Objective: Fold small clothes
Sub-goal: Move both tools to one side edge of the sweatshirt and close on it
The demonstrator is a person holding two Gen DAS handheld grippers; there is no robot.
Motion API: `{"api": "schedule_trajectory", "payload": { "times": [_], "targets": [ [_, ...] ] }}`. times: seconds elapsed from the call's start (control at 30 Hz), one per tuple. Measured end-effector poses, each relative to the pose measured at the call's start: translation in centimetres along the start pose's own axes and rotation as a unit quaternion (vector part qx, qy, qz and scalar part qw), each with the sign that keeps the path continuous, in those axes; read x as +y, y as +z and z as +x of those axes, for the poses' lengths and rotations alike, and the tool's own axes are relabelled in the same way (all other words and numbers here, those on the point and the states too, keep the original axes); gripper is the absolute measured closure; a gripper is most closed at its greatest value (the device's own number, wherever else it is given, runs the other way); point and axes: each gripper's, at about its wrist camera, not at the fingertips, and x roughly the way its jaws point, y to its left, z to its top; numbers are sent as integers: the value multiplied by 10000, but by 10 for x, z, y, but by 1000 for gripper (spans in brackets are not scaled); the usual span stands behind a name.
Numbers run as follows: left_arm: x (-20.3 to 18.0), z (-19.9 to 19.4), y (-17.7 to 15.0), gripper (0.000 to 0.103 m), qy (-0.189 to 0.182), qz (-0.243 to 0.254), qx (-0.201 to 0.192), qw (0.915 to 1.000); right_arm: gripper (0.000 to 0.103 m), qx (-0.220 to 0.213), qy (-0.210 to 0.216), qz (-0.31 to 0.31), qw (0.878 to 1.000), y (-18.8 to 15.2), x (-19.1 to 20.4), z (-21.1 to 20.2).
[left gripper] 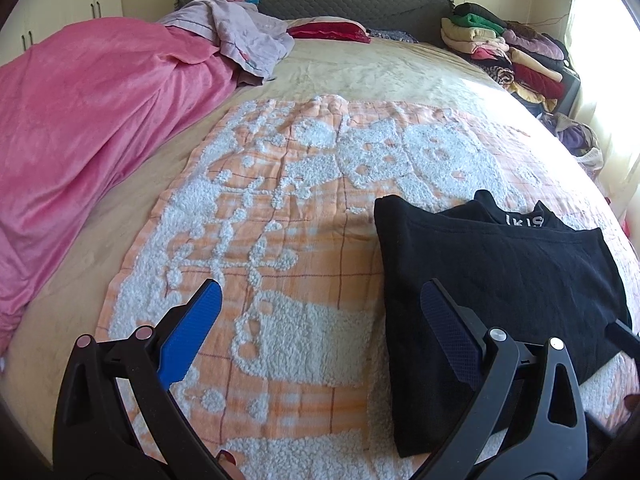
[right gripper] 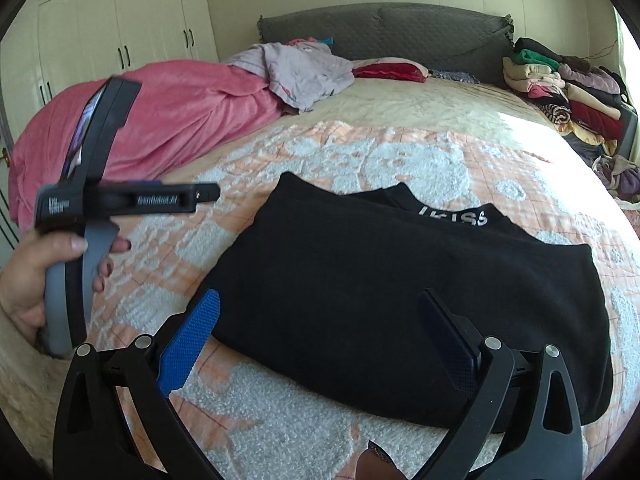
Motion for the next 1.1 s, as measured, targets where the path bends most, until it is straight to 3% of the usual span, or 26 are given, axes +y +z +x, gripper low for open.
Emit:
{"api": "schedule_trajectory", "payload": {
  "times": [0.33,0.6,0.9,1.1],
  "targets": [
    [-20,35,21,10,-119,142,222,9996,5,426,-128,-652,9969,-21,21,28],
    [-32,51,28,10,-147,266,266,9992,5,682,-836,-1316,9854,-39,40,58],
    [-30,66,32,10,-309,140,369,9987,5,642,-1445,-1797,9709,-34,53,88],
    [-27,72,31,10,-374,62,459,9982,6,254,-2041,-2309,9510,-28,62,99]
  ]
}}
